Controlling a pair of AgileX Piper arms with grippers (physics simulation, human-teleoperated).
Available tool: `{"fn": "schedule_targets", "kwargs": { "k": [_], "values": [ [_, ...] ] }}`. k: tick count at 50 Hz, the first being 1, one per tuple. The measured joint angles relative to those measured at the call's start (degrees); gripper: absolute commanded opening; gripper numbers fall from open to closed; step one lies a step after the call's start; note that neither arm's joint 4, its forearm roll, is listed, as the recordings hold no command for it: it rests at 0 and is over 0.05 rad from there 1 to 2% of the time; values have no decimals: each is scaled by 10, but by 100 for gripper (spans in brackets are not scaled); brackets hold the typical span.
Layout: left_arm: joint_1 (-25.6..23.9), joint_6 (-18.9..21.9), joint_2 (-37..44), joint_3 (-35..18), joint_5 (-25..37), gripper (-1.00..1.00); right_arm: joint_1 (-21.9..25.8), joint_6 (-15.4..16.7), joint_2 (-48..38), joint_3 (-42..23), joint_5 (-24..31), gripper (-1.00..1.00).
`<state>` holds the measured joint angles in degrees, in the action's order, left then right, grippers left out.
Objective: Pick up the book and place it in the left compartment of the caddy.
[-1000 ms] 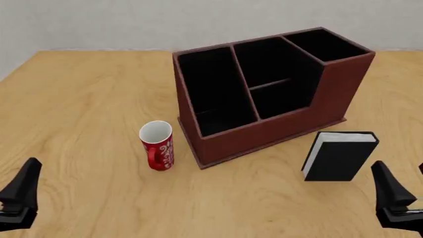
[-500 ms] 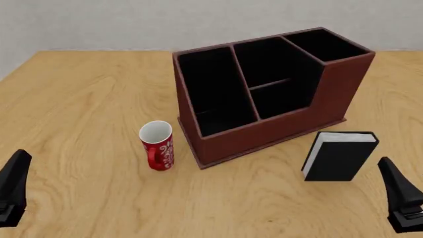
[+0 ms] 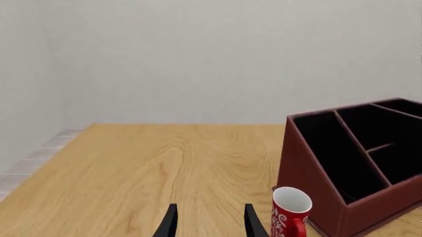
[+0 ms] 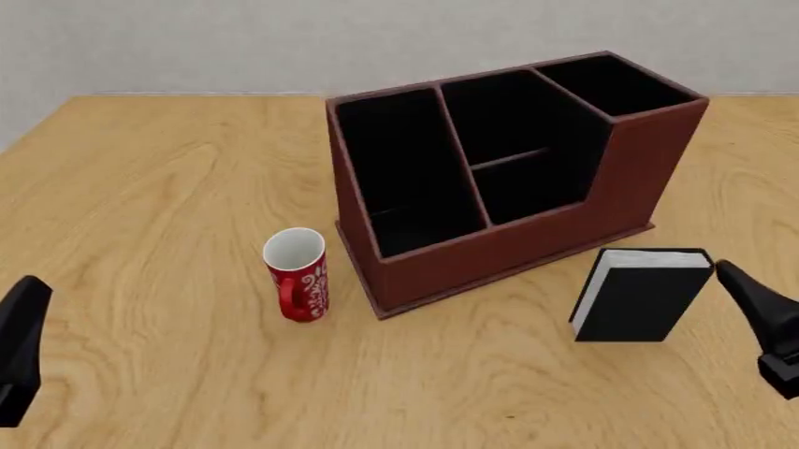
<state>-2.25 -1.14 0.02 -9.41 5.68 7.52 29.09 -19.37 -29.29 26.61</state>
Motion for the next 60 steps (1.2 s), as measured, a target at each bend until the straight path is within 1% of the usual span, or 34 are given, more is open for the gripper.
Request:
{"fn": "schedule_targets", "kwargs": {
  "k": [16,24,32,39,48,52,60],
  "values": [
    [-9,-1,0,-7,3,100,7,109,-99,-101,125,100],
    [-14,-2,0,-8,3,100,0,179,-137,-122,170,100],
    [-15,-2,0,-8,3,100,-6,235,-172,-135,199,100],
    [-16,-3,0,-9,3,100,-18,279,-207,-147,208,100],
    [-20,-3,0,-8,2,100,-36,327,-262,-166,199,100],
    [-20,-4,0,-8,2,100,-42,343,-288,-172,191,100],
    [-17,-4,0,-10,3,100,-45,363,-337,-179,169,100]
  ]
}}
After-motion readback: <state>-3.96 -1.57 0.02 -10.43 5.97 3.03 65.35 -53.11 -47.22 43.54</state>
